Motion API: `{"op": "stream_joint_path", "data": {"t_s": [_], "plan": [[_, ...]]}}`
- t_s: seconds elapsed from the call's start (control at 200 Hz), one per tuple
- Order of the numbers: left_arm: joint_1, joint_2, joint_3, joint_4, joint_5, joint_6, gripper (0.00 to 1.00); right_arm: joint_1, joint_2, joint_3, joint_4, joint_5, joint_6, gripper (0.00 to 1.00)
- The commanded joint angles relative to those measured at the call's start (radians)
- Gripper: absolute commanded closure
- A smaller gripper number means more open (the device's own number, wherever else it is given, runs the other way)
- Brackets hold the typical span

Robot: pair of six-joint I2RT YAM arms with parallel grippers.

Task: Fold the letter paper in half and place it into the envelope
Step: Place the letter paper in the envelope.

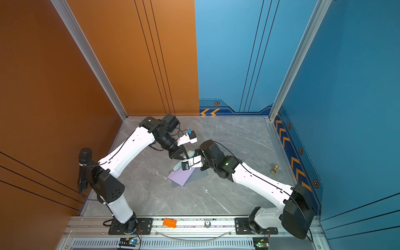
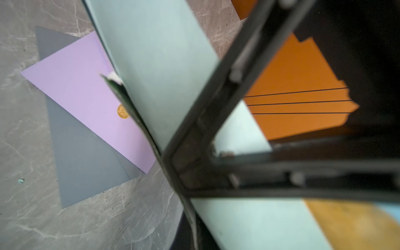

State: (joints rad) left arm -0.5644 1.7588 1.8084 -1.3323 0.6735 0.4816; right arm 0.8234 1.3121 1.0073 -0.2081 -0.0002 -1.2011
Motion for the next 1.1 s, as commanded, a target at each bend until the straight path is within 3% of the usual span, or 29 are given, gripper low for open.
{"op": "stream_joint_path", "data": {"t_s": [0.0, 0.756, 1.096], "plan": [[-0.017, -0.040, -0.018, -0.036, 0.008, 0.000, 1.00, -0.010, -0.027, -0.023, 0.088, -0.023, 0.063, 1.00], [-0.023, -0.092, -0.021, -0.034, -0.012, 0.005, 1.00, -0.028, -0.019, -0.083, 0.202, -0.223, 0.241, 1.00], [-0.016, -0.110, -0.027, -0.034, -0.007, 0.009, 1.00, -0.015, 0.008, -0.093, 0.191, -0.223, 0.238, 1.00]]}}
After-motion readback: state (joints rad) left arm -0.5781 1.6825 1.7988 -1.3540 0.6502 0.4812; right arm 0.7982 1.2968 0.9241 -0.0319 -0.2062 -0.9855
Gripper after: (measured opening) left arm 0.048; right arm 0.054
